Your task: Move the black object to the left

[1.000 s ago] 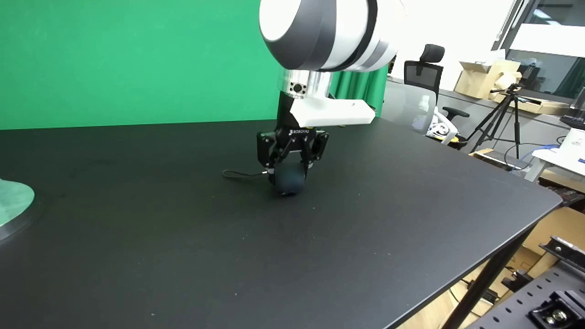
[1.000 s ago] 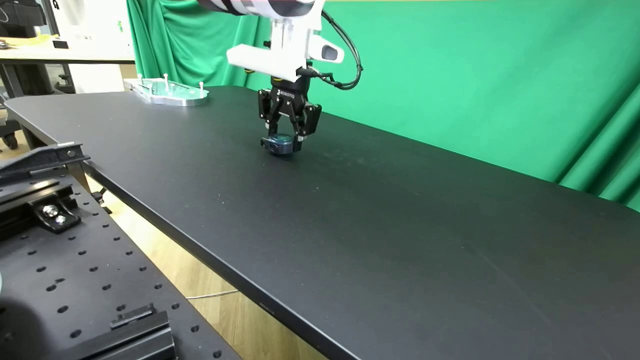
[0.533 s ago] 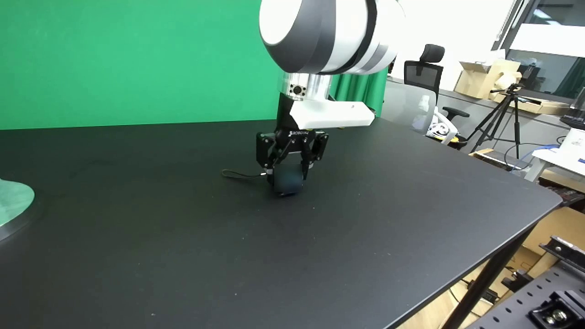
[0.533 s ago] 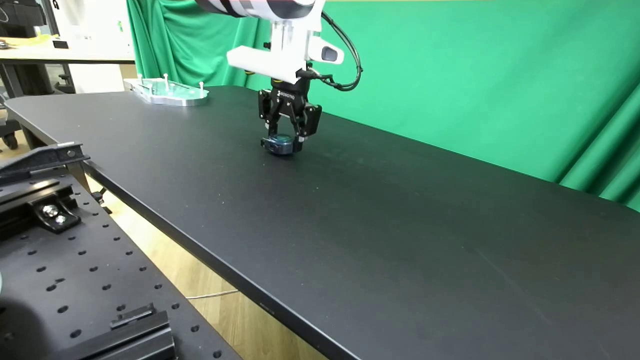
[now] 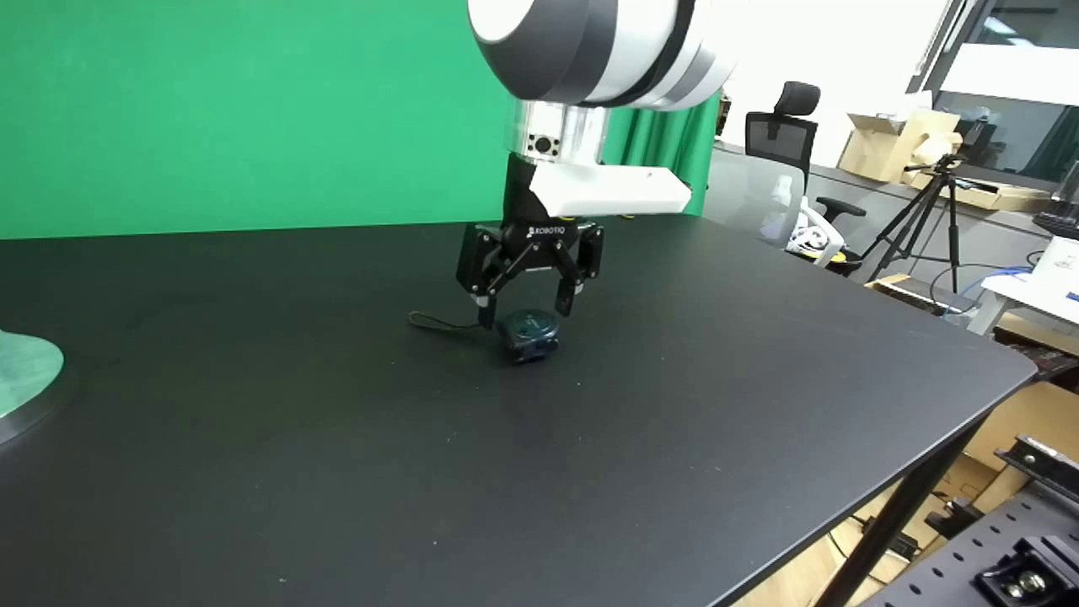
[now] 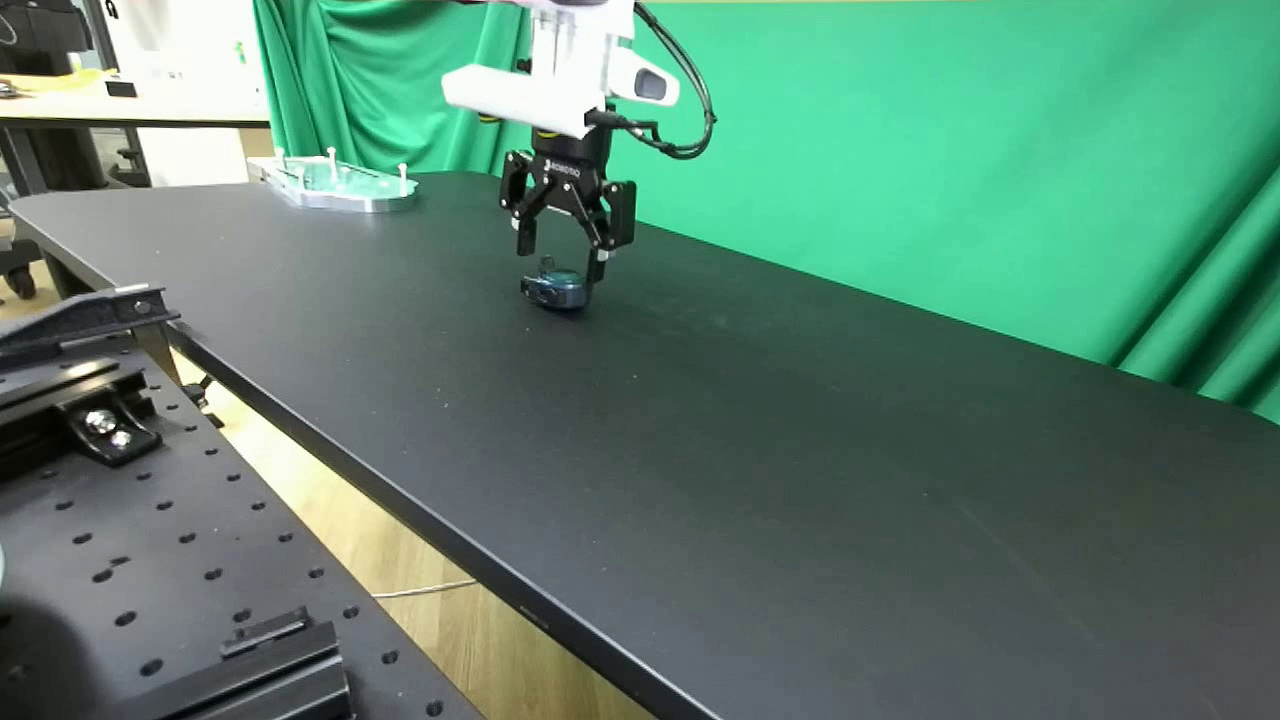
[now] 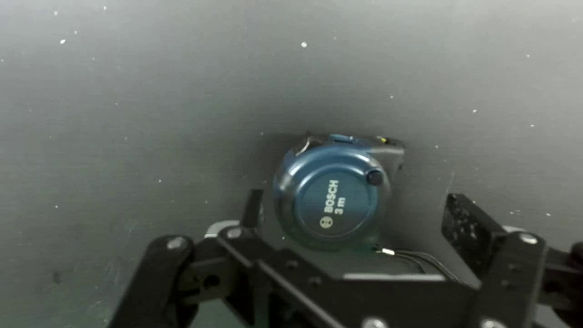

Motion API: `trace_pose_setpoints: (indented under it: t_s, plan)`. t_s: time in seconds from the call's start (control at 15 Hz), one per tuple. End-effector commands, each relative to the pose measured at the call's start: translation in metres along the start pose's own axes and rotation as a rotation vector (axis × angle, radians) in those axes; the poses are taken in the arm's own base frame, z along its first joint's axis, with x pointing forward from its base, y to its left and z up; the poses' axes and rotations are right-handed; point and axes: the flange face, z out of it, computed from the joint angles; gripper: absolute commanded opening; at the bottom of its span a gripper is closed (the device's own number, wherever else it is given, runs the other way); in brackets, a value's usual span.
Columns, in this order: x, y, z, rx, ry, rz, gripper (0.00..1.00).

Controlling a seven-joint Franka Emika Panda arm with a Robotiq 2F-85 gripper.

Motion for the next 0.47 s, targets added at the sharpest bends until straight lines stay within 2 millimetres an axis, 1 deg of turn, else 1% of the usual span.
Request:
trace_pose_setpoints:
  t_s: [0.0,0.2,0.4]
  plan:
    - [-0.014,-0.004,-0.035,-0.015,0.01,-0.019,1.0]
    - [-0.019,-0.003,-0.055,-0.046,0.024,-0.057,1.0]
    - [-0.025,-0.002,-0.068,-0.053,-0.006,-0.08,1.0]
